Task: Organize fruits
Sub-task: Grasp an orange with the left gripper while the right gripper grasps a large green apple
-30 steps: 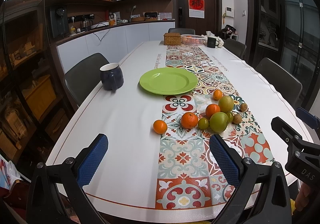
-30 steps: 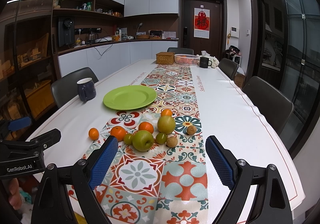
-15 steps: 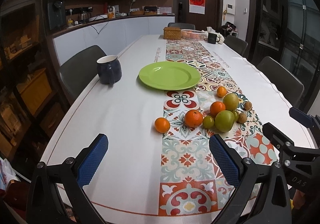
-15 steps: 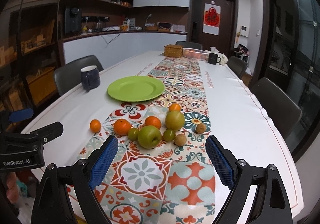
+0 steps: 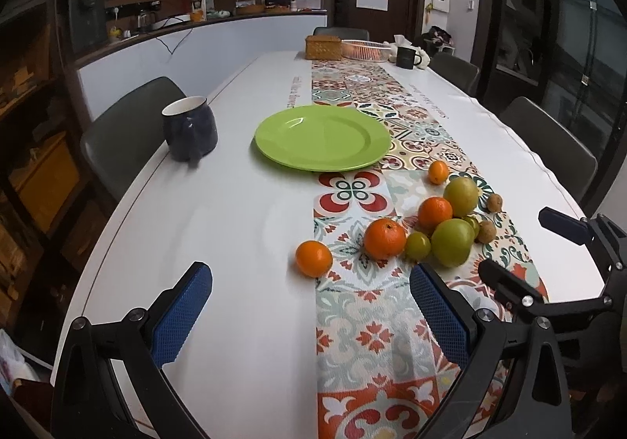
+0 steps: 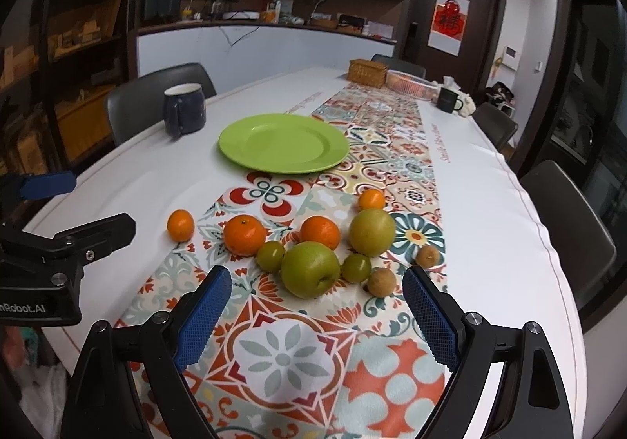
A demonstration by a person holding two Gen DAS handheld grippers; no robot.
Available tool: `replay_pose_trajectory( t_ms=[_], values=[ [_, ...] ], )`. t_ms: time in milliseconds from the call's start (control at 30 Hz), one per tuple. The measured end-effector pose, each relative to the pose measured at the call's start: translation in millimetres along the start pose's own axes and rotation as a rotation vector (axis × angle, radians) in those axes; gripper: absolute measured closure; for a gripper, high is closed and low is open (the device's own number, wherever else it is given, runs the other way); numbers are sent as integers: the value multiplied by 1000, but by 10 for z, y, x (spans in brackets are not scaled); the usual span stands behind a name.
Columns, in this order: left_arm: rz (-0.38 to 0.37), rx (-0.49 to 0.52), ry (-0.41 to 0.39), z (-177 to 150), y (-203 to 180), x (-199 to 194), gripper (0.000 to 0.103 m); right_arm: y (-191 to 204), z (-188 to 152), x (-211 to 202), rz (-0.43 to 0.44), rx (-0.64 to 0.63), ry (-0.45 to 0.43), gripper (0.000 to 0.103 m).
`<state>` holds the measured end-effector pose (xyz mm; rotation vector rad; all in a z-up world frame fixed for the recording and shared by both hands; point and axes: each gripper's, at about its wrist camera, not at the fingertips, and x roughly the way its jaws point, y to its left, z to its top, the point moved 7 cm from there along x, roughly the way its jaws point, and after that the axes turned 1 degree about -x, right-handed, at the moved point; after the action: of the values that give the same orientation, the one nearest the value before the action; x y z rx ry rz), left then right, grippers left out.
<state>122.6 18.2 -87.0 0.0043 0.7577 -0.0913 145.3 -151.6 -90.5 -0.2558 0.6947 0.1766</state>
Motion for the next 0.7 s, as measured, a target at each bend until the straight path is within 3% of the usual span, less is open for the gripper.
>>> replay_pose_trajectory(
  t_ms=[433, 700],
  values=[
    [39, 63, 98, 10, 52, 523, 2, -12, -56, 475, 26, 11, 110, 13],
    [28, 86, 141, -20, 15, 792, 18, 31, -89, 653, 35, -8, 137, 16]
  ],
)
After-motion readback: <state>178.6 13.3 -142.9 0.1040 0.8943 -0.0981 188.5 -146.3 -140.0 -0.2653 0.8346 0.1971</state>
